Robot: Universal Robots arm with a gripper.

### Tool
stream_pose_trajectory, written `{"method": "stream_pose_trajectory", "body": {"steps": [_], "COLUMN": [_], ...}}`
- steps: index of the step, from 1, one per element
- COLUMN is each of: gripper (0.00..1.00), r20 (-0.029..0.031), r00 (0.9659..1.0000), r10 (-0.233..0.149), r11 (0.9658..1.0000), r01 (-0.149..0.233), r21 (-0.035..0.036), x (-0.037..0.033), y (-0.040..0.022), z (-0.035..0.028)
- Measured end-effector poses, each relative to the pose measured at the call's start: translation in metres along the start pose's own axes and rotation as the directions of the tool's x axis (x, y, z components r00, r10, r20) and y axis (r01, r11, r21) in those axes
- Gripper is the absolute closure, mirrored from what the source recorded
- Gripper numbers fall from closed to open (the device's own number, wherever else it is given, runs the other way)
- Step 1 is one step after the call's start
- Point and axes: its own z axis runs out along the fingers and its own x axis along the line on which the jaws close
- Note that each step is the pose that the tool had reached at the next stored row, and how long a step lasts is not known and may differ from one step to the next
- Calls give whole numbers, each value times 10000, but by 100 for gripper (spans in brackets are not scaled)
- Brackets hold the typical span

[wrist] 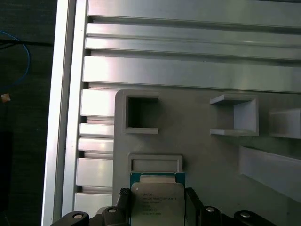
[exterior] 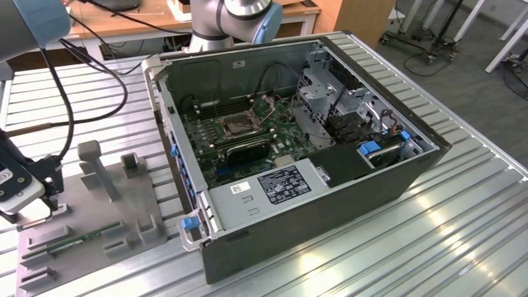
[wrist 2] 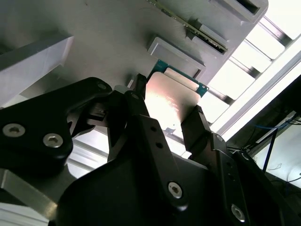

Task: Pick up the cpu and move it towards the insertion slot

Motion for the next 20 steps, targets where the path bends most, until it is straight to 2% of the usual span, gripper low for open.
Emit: {"method": "stream_pose_trajectory", "body": {"steps": [20], "gripper": [45], "r20": [1], "r00": [10000], "r10": [0], "r11": [10000], "r01": [0], "r21": [-1], "x": [0], "y": [4], "z": [-112]}}
